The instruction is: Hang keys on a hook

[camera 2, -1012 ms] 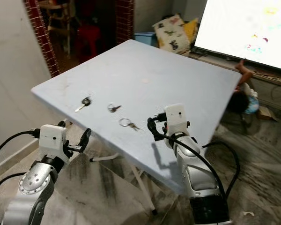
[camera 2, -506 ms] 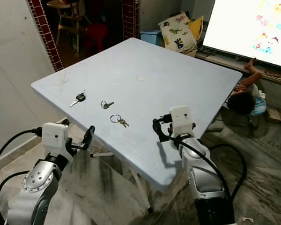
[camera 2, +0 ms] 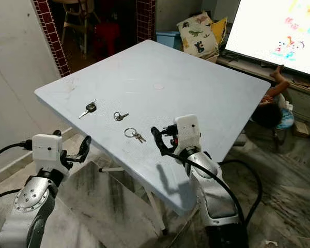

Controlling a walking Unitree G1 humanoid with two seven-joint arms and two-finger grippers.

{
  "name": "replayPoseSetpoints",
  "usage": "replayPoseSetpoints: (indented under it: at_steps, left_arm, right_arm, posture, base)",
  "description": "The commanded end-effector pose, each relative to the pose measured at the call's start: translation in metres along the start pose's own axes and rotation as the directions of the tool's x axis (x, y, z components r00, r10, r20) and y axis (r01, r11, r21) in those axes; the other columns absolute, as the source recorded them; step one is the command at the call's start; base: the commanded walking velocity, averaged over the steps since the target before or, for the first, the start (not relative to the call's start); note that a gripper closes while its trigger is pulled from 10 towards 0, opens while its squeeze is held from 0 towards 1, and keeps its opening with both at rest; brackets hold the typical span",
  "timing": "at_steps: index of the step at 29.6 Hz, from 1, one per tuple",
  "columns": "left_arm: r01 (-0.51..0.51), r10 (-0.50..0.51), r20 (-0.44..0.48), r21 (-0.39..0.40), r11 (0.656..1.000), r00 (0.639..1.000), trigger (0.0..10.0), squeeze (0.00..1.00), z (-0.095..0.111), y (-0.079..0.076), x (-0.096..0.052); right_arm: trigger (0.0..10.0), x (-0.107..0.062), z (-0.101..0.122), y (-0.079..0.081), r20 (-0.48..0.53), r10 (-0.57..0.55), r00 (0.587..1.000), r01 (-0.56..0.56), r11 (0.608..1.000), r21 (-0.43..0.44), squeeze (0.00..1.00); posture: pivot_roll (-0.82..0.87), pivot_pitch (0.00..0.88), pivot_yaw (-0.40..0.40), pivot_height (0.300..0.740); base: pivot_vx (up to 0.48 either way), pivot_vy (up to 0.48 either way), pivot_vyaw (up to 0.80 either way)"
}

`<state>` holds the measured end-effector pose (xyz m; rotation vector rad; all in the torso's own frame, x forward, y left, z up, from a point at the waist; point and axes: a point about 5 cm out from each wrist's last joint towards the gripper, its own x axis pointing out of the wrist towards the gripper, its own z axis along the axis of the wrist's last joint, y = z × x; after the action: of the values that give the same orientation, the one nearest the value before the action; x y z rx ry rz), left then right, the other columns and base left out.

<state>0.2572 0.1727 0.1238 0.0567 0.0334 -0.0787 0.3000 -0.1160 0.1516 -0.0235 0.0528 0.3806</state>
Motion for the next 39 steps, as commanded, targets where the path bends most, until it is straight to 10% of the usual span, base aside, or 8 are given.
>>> replayPoseSetpoints:
  at_steps: [1, 39]
  left_arm:
    - [0.0, 0.0, 0.022, -0.006, 1.0, 1.0, 10.0, 0.0, 0.006, 0.001, -0.003]
    - [-0.051, 0.051, 0.0, 0.01, 0.999, 0.999, 10.0, 0.0, 0.002, 0.006, -0.01]
  right_arm:
    - [10.0, -0.004, 0.017, -0.001, 0.089, 0.009, 0.996, -0.008, 1.0, -0.015, 0.0]
    - [10.0, -0.016, 0.008, 0.002, 0.063, 0.033, 0.997, -0.03, 0.998, -0.047, 0.0]
  posture:
    - [0.02, 0.0, -0.009, 0.74]
    - [0.02, 0.0, -0.004, 0.74]
  base:
    - [0.0, 0.0, 0.0]
    - [0.228, 0.0, 0.0]
